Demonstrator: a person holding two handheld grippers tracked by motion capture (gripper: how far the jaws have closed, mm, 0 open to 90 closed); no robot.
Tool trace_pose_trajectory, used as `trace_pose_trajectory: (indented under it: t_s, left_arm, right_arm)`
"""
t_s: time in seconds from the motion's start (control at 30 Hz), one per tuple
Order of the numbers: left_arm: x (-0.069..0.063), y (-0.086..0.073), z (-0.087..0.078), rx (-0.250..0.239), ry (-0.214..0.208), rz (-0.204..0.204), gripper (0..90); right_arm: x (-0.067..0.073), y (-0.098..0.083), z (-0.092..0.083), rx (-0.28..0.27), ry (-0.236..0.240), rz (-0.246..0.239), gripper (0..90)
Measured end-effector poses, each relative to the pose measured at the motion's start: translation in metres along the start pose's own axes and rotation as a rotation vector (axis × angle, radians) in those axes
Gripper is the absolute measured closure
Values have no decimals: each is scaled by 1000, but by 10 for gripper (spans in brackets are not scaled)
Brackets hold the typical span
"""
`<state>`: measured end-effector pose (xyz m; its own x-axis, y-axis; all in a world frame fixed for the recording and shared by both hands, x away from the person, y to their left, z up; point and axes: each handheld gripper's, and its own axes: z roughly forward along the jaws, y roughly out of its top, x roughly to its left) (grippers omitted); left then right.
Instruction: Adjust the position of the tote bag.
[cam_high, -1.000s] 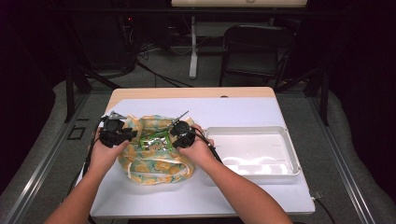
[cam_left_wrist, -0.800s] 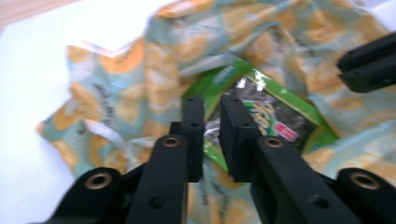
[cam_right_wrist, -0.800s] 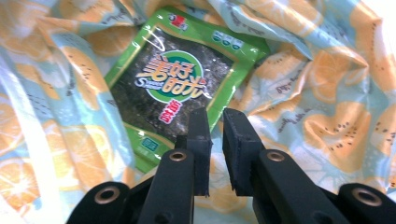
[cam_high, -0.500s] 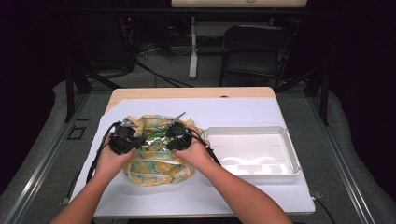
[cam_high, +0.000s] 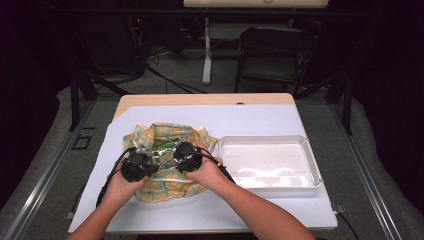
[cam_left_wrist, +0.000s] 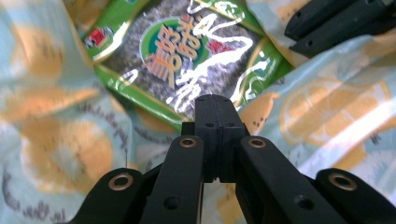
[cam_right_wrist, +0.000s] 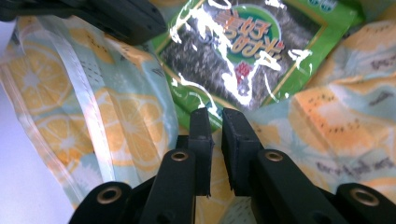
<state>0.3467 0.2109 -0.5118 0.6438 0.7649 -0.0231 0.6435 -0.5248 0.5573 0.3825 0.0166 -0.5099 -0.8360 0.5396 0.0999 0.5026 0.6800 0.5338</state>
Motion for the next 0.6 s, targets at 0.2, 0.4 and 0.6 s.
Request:
trace_pose_trajectory:
  t_s: [0.2,0.4,0.6]
  left_arm:
    - [-5,-13,0,-4,3,-7,900]
    - [-7,-25,0,-9,1,-23,900]
    - [-7,-34,5,-11,0,-38,900]
  right_arm:
    - [2,-11,1,7,1,-7,804]
    - [3,-21,1,1,-28,-14,786]
    - [-4,-27,0,37,-53,4,783]
